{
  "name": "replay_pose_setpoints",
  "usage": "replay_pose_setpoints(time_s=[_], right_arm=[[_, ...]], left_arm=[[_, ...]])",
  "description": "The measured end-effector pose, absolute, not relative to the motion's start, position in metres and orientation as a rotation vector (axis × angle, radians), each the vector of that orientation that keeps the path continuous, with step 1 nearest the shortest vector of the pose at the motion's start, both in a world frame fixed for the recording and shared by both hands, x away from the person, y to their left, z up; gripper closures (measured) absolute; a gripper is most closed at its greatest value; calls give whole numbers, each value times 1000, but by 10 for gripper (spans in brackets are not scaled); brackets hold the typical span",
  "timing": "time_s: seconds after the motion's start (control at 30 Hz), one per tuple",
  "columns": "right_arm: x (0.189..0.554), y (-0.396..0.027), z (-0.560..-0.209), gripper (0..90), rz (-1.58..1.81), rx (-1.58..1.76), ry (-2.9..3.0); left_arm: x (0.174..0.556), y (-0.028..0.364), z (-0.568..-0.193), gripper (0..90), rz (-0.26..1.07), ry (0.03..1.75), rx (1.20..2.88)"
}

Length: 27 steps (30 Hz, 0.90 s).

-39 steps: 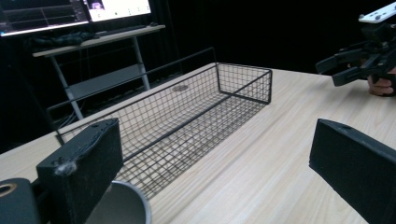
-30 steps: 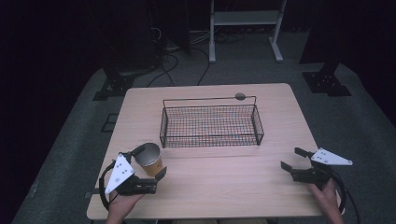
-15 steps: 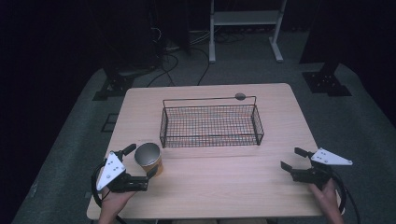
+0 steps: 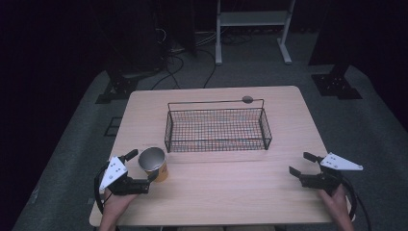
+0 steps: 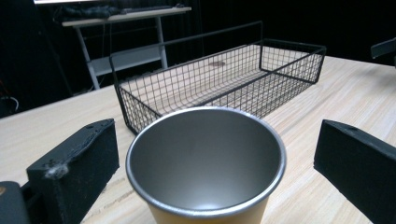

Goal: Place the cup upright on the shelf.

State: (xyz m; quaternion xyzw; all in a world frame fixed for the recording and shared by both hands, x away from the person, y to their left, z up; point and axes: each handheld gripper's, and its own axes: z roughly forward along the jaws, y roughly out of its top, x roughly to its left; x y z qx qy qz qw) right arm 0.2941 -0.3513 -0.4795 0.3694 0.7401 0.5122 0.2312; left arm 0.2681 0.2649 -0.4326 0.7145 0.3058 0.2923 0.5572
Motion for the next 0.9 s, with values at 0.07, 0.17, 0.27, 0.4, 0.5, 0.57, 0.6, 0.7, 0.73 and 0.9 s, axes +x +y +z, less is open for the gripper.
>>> replay_pose_setpoints(time_s=[0.07,0.17,0.27,0.4,0.5,0.57,0.6,0.7,0.73,0.9], right_arm=[[294,-351,-480,131,1409,1016,2035],[294,-351,-480,131,1410,1015,2035],[294,-351,-480,131,1410,1015,2035],[294,-351,-480,132,1411,1015,2036],[294,-351,-480,131,1412,1015,2036],[294,-351,-480,131,1412,1014,2036],[294,-351,-480,131,1411,1014,2036],[294,-351,-480,131,1412,1013,2036],[294,-351,-480,132,1412,1014,2036],[294,-351,-480,132,1412,1013,2036]], left_arm=[[270,266,-435,0,681,733,1688],[271,266,-438,0,671,742,1688],[274,266,-442,0,666,751,1692],[278,267,-446,0,658,770,1693],[281,267,-448,0,646,775,1703],[282,267,-449,0,643,779,1703],[283,267,-451,0,637,784,1705],[284,266,-453,0,628,787,1708],[285,265,-455,0,624,794,1717],[288,263,-458,0,617,796,1729]])
